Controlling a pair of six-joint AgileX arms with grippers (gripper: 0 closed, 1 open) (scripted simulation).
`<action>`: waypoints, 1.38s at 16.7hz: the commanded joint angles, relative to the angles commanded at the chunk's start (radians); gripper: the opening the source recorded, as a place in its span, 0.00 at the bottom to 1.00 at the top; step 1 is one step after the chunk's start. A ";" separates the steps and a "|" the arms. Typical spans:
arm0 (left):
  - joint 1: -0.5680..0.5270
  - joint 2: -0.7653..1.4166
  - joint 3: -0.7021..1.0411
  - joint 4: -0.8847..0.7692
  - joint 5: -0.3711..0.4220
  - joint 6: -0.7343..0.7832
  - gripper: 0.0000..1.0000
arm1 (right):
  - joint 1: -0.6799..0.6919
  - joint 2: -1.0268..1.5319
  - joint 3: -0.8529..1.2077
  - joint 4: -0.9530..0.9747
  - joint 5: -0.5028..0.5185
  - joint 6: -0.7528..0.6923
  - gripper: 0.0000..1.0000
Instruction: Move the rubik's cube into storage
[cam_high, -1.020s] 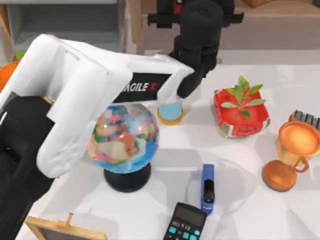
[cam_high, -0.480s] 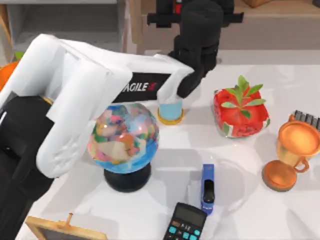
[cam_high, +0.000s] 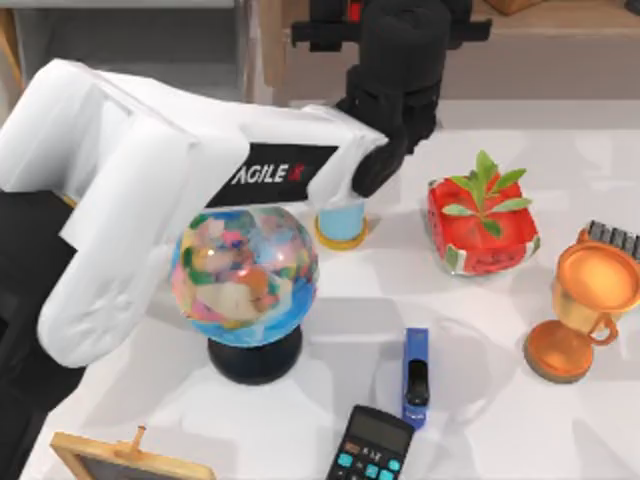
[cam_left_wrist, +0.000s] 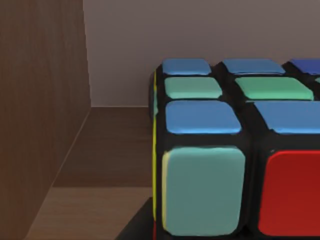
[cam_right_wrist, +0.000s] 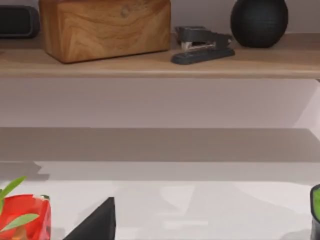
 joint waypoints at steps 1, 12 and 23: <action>0.000 0.000 0.000 0.000 0.000 0.000 0.00 | 0.000 0.000 0.000 0.000 0.000 0.000 1.00; -0.164 -0.191 0.179 -0.349 0.127 0.137 0.00 | 0.000 0.000 0.000 0.000 0.000 0.000 1.00; 0.351 -0.422 0.759 -1.278 0.324 0.361 0.00 | 0.000 0.000 0.000 0.000 0.000 0.000 1.00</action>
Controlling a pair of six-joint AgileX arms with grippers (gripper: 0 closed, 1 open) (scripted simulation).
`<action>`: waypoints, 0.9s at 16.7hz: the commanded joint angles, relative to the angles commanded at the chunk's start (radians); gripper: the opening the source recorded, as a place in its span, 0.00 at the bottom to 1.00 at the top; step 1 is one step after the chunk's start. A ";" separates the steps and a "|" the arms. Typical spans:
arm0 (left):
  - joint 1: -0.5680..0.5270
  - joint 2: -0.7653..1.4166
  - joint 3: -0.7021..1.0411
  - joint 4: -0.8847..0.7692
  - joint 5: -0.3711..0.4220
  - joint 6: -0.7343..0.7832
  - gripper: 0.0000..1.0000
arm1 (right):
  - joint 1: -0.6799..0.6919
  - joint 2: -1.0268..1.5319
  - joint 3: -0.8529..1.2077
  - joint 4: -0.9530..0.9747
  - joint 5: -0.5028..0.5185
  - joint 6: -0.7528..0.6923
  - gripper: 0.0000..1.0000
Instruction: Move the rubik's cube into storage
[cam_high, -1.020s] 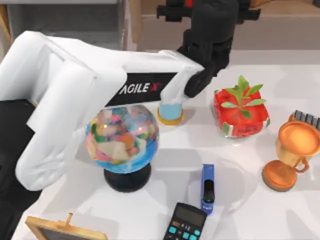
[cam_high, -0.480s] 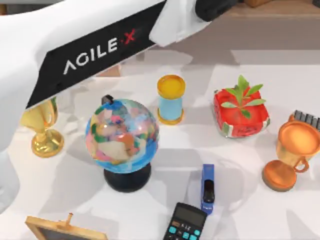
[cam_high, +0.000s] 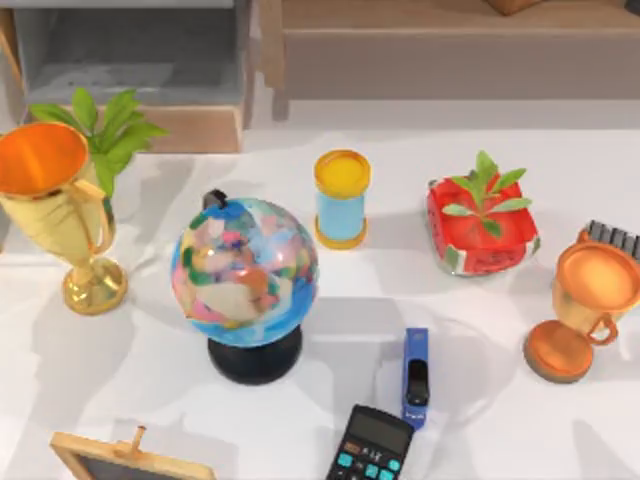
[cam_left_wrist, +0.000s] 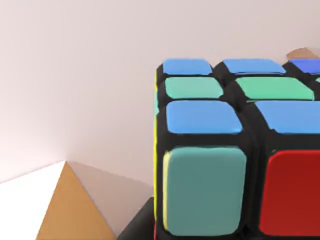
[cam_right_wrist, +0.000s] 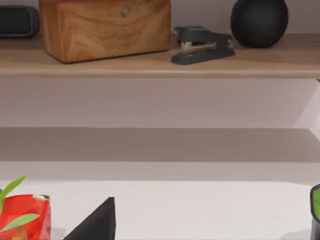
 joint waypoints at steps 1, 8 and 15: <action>0.075 0.000 0.053 -0.092 0.016 0.012 0.00 | 0.000 0.000 0.000 0.000 0.000 0.000 1.00; 0.535 0.176 0.354 -0.674 0.144 0.038 0.00 | 0.000 0.000 0.000 0.000 0.000 0.000 1.00; 0.705 0.618 0.459 -1.018 0.306 0.006 0.00 | 0.000 0.000 0.000 0.000 0.000 0.000 1.00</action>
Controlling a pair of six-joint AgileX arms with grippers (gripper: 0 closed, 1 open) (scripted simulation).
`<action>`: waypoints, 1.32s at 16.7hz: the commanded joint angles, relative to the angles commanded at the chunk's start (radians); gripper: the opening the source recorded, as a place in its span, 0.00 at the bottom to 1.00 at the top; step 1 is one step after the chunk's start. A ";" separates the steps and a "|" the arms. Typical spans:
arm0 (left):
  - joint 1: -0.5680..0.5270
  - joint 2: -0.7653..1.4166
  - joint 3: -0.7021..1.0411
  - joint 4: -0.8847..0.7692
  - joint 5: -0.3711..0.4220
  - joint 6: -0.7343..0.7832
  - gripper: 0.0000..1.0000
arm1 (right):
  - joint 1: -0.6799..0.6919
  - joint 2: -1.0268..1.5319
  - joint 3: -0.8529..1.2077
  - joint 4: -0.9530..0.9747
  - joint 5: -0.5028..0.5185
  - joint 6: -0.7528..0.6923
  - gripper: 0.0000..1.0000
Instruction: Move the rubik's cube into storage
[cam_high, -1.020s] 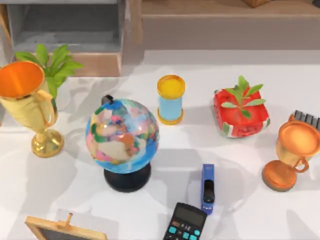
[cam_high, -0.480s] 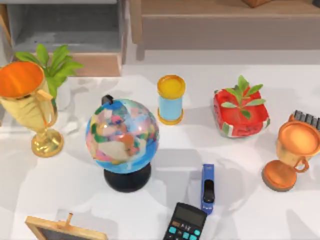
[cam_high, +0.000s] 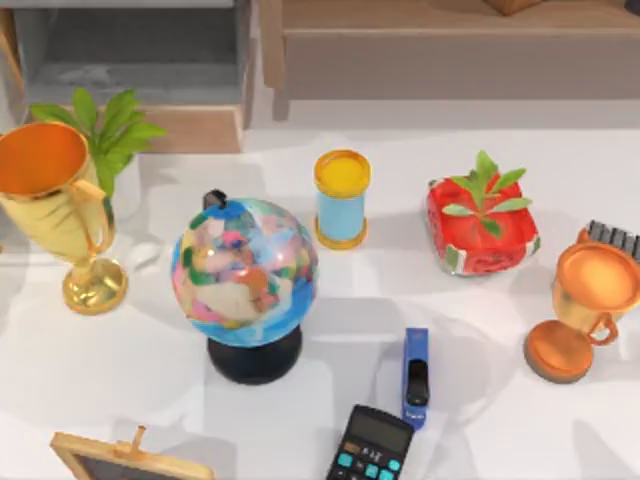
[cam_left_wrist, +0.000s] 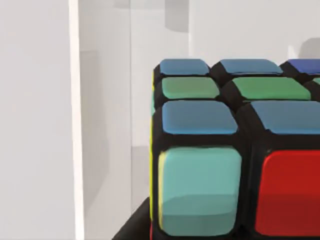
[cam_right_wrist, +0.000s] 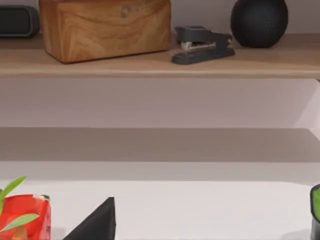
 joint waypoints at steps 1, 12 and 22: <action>0.006 0.056 0.004 -0.026 0.019 -0.006 0.00 | 0.000 0.000 0.000 0.000 0.000 0.000 1.00; 0.009 0.215 0.006 -0.098 0.070 -0.022 0.08 | 0.000 0.000 0.000 0.000 0.000 0.000 1.00; 0.009 0.215 0.006 -0.098 0.070 -0.022 0.83 | 0.000 0.000 0.000 0.000 0.000 0.000 1.00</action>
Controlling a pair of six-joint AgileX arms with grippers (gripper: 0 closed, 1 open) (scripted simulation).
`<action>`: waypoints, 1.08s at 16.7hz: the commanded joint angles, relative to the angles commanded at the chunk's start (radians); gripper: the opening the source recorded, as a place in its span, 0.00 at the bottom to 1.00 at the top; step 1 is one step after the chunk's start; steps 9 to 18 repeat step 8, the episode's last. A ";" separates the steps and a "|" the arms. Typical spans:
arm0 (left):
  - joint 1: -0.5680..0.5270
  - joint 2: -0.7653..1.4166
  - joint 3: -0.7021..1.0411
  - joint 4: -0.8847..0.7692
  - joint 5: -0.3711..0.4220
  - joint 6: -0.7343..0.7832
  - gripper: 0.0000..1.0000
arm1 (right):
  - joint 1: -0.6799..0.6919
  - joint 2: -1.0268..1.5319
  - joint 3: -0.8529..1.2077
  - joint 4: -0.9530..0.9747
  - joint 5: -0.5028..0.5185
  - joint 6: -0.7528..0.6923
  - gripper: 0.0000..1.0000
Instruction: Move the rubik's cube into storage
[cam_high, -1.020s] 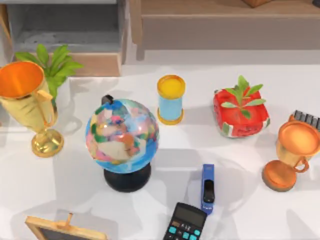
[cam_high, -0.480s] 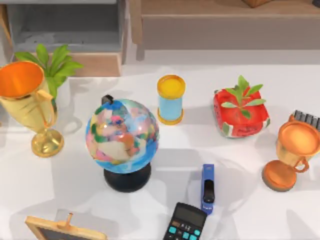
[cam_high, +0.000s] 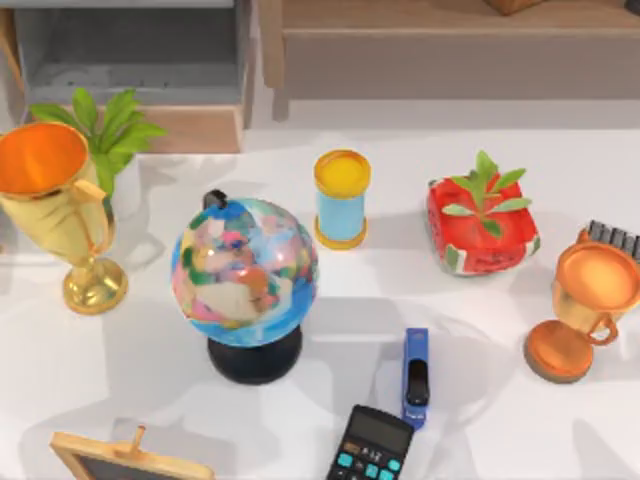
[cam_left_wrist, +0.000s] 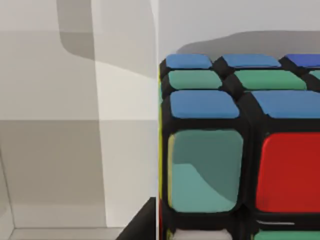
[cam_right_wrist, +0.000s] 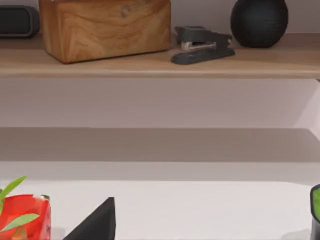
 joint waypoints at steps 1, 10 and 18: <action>0.000 0.000 0.000 0.000 0.000 0.000 0.90 | 0.000 0.000 0.000 0.000 0.000 0.000 1.00; 0.000 0.000 0.000 0.000 0.000 0.000 1.00 | 0.000 0.000 0.000 0.000 0.000 0.000 1.00; 0.000 0.000 0.000 0.000 0.000 0.000 1.00 | 0.000 0.000 0.000 0.000 0.000 0.000 1.00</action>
